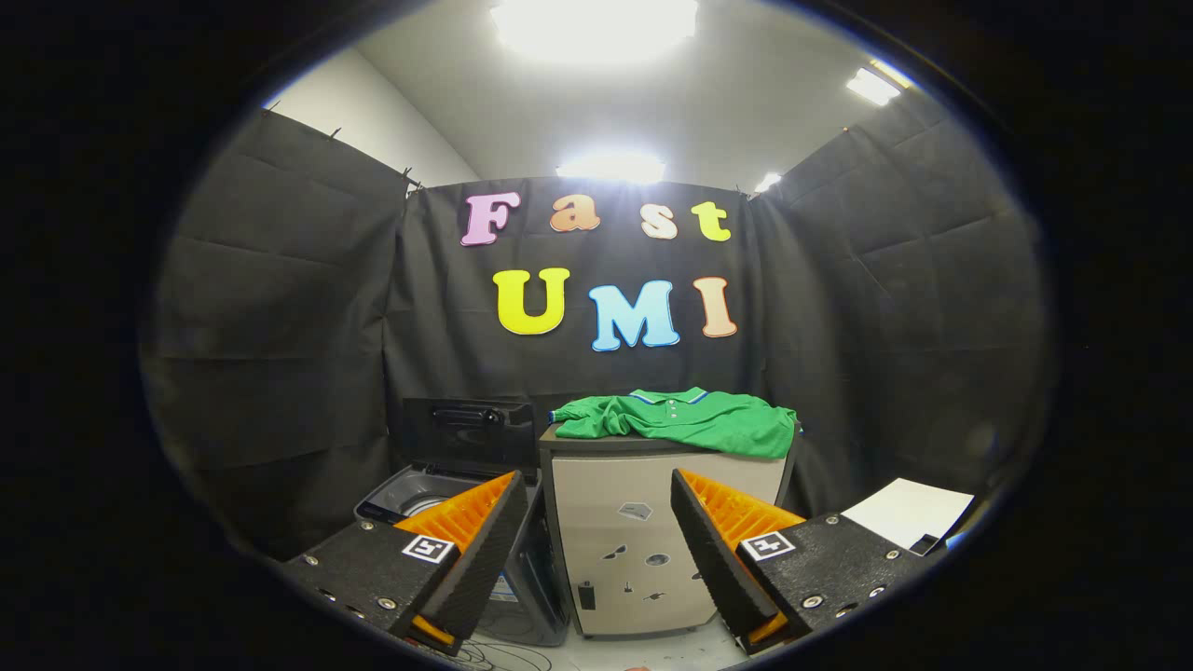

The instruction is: Put the clothes into the washing machine and then close the washing machine lid.

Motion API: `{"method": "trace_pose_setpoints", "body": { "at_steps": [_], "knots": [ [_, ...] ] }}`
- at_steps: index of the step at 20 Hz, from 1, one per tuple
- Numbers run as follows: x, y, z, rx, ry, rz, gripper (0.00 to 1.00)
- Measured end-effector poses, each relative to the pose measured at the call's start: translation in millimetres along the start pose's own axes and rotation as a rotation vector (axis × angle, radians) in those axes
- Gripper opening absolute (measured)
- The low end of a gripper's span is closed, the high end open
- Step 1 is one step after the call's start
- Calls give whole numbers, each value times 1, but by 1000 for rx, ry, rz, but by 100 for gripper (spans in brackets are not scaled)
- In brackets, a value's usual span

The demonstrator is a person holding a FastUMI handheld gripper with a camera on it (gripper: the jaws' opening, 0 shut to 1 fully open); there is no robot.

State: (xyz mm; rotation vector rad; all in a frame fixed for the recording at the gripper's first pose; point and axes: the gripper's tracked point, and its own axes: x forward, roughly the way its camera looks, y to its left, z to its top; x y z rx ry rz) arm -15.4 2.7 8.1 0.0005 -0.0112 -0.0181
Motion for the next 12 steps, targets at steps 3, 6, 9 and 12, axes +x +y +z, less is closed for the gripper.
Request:
{"method": "trace_pose_setpoints", "body": {
  "at_steps": [3,6,9,12],
  "knots": [
    [2,-3,9,-5,-14,-6,96],
    [12,-7,23,-14,-23,-9,96],
    [28,-14,42,-17,-37,-7,96],
    [45,-27,61,-25,-48,-23,96]
  ]
}}
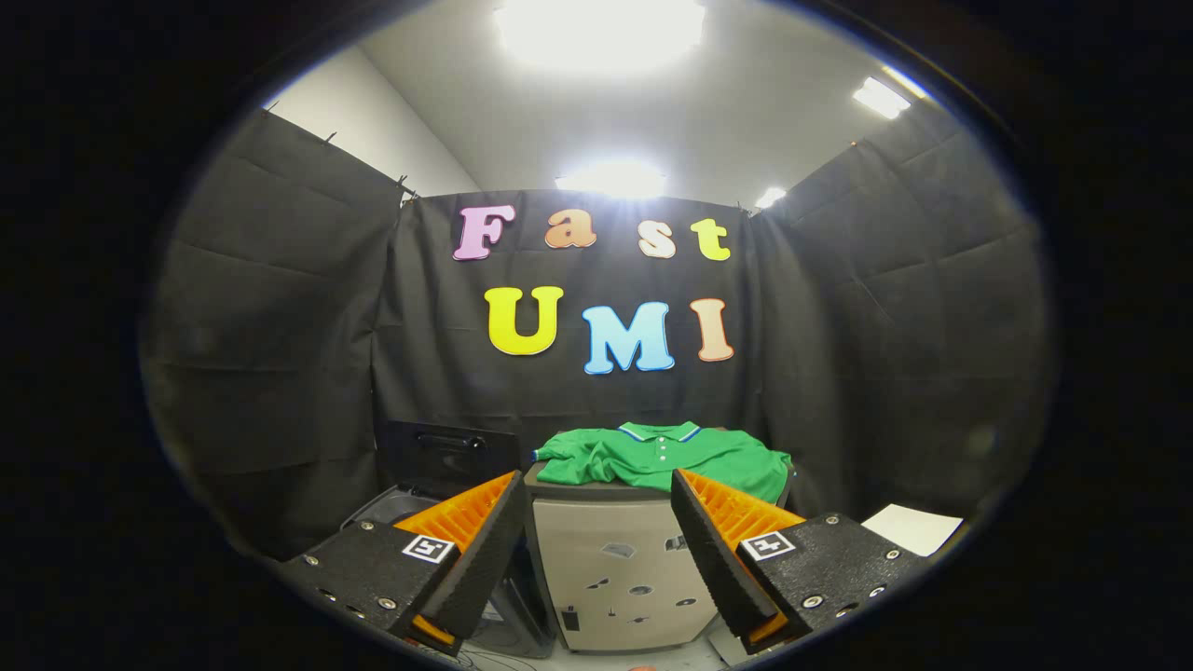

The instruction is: Put the clothes into the washing machine and then close the washing machine lid.

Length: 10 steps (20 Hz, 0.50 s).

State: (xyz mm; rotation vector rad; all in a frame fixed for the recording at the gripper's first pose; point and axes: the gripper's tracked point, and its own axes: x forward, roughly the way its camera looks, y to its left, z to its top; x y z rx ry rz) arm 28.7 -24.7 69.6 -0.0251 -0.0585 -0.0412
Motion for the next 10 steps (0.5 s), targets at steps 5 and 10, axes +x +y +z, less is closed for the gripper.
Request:
{"method": "trace_pose_setpoints", "body": {
  "at_steps": [5,10],
  "knots": [
    [31,-21,22,1,6,-29,96],
    [70,-35,40,-16,13,-36,96]
  ]
}}
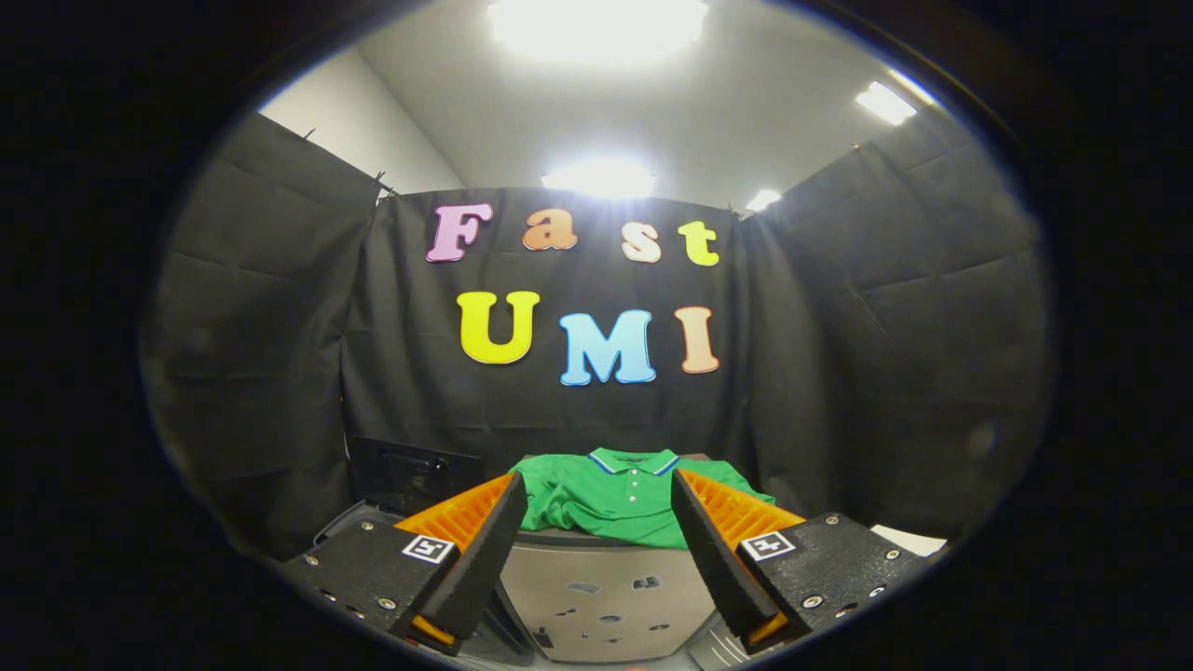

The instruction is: Put the clothes into the washing machine and then close the washing machine lid.

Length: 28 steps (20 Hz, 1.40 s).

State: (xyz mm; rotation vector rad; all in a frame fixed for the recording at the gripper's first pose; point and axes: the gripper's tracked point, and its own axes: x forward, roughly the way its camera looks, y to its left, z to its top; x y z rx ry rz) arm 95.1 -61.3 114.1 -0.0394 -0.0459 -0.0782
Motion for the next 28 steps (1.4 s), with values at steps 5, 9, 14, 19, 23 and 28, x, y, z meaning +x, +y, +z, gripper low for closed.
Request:
{"method": "trace_pose_setpoints", "body": {
  "at_steps": [5,9,14,19,23,28],
  "knots": [
    [40,-6,9,2,24,15,96],
    [70,-11,7,-5,64,25,96],
    [106,-19,4,-23,109,32,96],
    [140,-25,-11,-20,182,46,96],
    [166,-31,-24,-4,244,55,96],
    [200,-37,-44,16,329,62,96]
  ]
}}
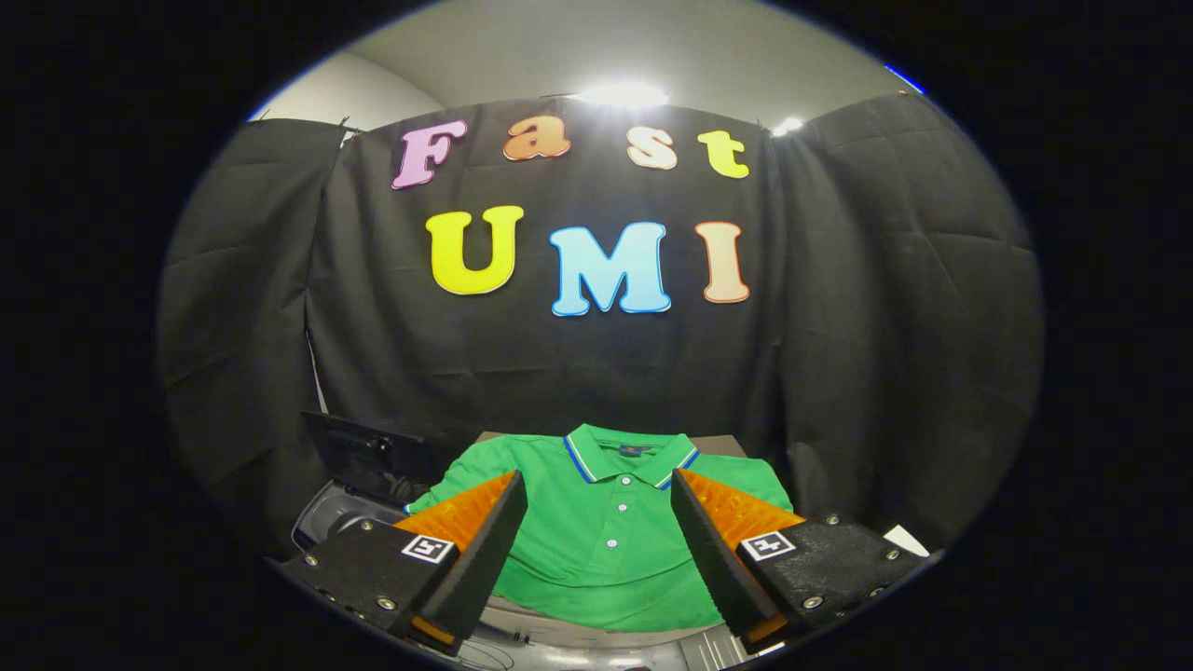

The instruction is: Put the clothes into the washing machine and then close the washing machine lid.

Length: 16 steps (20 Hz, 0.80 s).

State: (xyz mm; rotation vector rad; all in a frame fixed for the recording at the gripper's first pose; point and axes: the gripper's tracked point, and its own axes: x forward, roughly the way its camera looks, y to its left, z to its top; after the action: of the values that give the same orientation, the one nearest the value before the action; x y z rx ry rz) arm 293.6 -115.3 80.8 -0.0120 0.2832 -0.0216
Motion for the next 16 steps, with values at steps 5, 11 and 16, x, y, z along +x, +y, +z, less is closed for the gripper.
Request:
{"method": "trace_pose_setpoints", "body": {
  "at_steps": [5,11,16],
  "knots": [
    [35,-2,-11,-11,74,12,96],
    [72,-3,-29,-9,173,32,96],
    [91,-3,-54,-20,270,55,96]
  ]
}}
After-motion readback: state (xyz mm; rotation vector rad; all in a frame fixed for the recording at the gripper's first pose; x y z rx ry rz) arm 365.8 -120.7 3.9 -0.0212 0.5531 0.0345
